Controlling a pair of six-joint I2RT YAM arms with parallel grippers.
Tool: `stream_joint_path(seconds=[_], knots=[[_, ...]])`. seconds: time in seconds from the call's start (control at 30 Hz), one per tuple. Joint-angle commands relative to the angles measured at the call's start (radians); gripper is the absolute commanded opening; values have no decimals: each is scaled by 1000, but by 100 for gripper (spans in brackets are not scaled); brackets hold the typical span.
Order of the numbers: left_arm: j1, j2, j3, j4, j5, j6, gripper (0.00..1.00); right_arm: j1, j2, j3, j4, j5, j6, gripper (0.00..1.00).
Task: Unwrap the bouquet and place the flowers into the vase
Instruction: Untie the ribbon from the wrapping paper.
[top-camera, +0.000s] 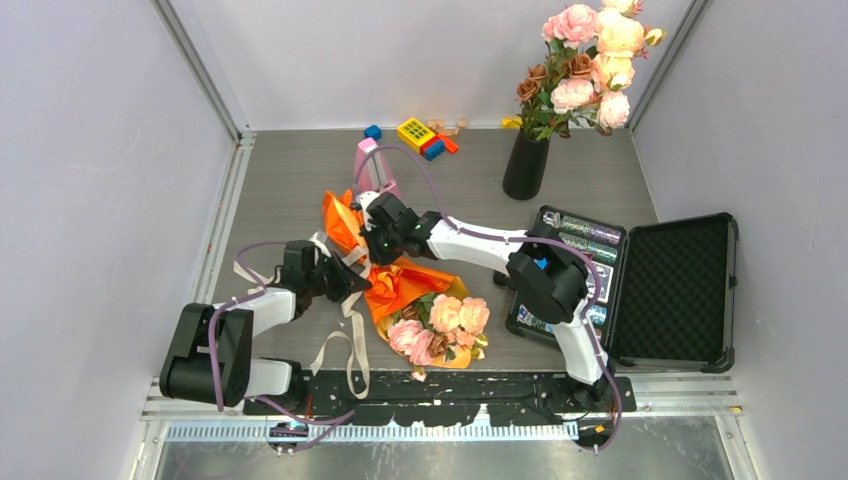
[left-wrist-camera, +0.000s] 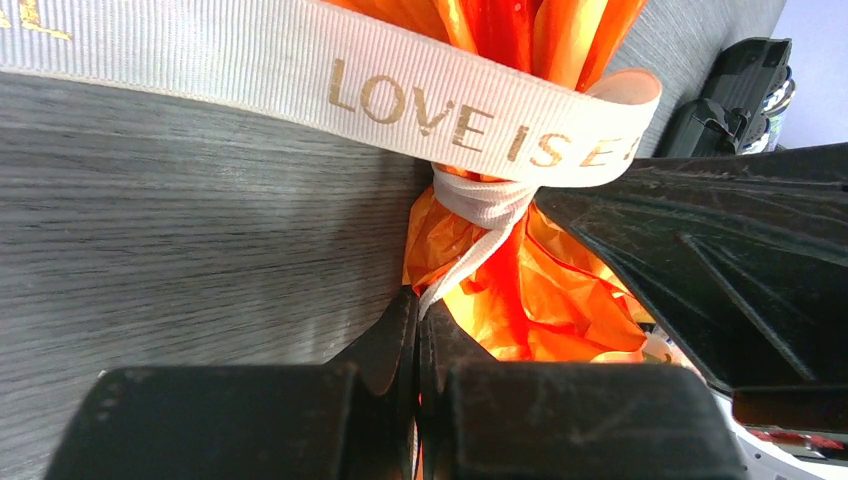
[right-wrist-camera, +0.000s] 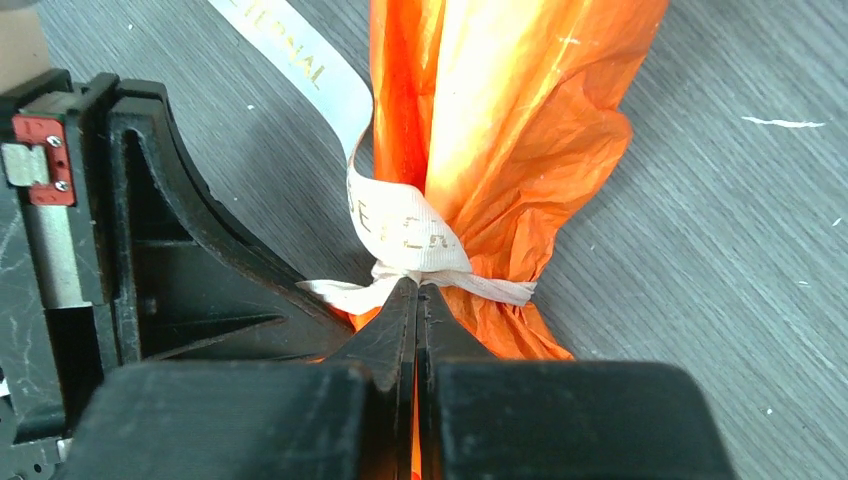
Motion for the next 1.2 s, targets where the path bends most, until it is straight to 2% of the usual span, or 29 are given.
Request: stream_joint_path(seconds=[0.0,0.27,0.67,1.17], knots=[[3,-2,19,-10,-2,19,0,3,-59,76,3,61,-5,0],[3,-1,18,-21,-7,20,0,3,-62,139,-41,115,-28,0],[3,-22,23,-56,-25,26,0,15,-103,167,-44,117,-13,0],[12,-66,29,-134,-57,38,0,20,-145,161,-75,333,-158,0]])
